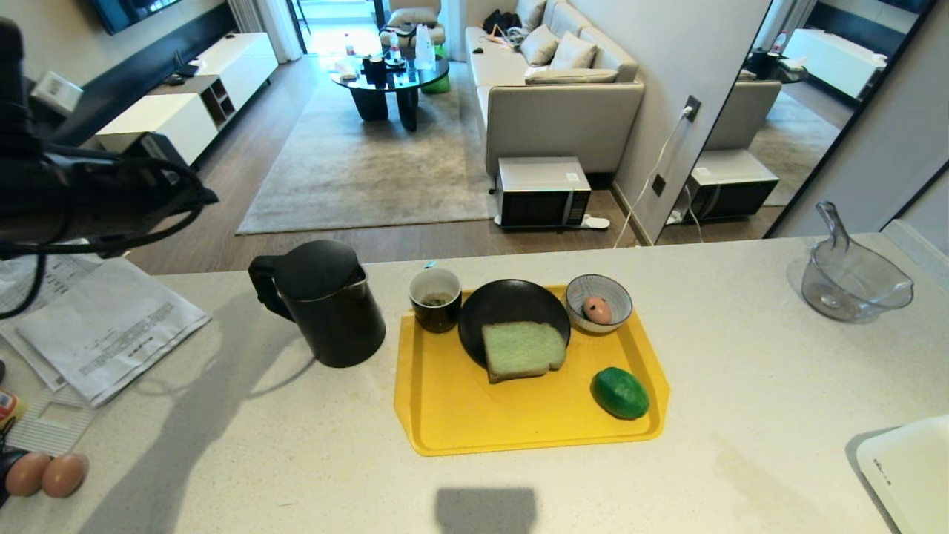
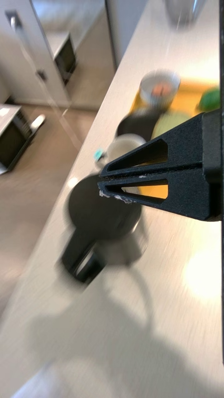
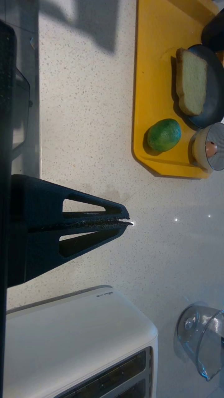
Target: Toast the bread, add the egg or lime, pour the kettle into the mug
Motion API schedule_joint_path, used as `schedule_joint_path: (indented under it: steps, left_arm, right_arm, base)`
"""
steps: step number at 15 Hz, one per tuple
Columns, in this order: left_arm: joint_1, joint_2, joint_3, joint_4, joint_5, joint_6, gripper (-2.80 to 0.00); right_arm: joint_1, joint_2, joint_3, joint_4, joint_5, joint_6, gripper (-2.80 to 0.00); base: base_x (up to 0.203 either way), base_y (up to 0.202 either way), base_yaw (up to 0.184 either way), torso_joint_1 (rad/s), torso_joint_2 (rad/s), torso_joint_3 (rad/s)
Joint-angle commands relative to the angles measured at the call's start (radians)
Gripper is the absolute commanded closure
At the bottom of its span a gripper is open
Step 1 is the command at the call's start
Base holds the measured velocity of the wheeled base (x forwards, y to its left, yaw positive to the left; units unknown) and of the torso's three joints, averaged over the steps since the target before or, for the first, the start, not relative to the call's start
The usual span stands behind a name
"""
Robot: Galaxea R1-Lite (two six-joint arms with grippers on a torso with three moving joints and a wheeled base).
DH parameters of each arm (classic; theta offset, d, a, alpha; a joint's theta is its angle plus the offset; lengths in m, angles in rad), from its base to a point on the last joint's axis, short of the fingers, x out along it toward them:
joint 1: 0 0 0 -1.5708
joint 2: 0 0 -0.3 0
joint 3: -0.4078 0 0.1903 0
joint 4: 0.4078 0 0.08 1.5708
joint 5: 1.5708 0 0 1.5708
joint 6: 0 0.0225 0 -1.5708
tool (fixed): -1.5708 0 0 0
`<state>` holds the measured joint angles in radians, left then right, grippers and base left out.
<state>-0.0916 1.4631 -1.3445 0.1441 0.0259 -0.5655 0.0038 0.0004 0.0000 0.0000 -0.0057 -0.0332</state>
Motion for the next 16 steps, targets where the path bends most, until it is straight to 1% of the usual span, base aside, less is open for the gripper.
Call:
schedule_joint_path:
  steps: [1,2,3,5,8,10,14,16]
  left_arm:
    - [0.072,-0.167,0.008,0.015,0.018,0.197,0.00]
    - [0.104,-0.217,0.011,0.020,0.022,0.269,0.00]
    - [0.130,-0.270,0.013,0.023,0.024,0.323,0.00]
    - [0.160,-0.378,0.024,0.026,0.025,0.386,0.00]
    - [0.180,-0.539,0.026,0.033,0.018,0.471,0.00]
    - [0.189,-0.645,0.022,0.041,0.004,0.509,0.00]
    - [0.195,-0.860,0.027,0.050,-0.008,0.550,0.00]
    - [0.196,-0.962,0.028,0.076,-0.028,0.559,0.00]
  right_arm:
    - [0.001,0.000,0.000,0.000,0.000,-0.001,0.00]
    - [0.001,0.000,0.000,0.000,0.000,-0.001,0.00]
    - [0.001,0.000,0.000,0.000,0.000,-0.001,0.00]
    - [0.001,0.000,0.000,0.000,0.000,-0.001,0.00]
    - [0.001,0.000,0.000,0.000,0.000,-0.001,0.00]
    - [0.001,0.000,0.000,0.000,0.000,-0.001,0.00]
    - [0.001,0.000,0.000,0.000,0.000,-0.001,0.00]
    - [0.001,0.000,0.000,0.000,0.000,-0.001,0.00]
  base:
    - [0.000,0.000,0.000,0.000,0.00,0.000]
    - [0.000,0.000,0.000,0.000,0.00,0.000]
    - [0.000,0.000,0.000,0.000,0.00,0.000]
    - [0.000,0.000,0.000,0.000,0.00,0.000]
    - [0.000,0.000,0.000,0.000,0.00,0.000]
    - [0.000,0.000,0.000,0.000,0.00,0.000]
    - [0.000,0.000,0.000,0.000,0.00,0.000]
    - [0.000,0.000,0.000,0.000,0.00,0.000]
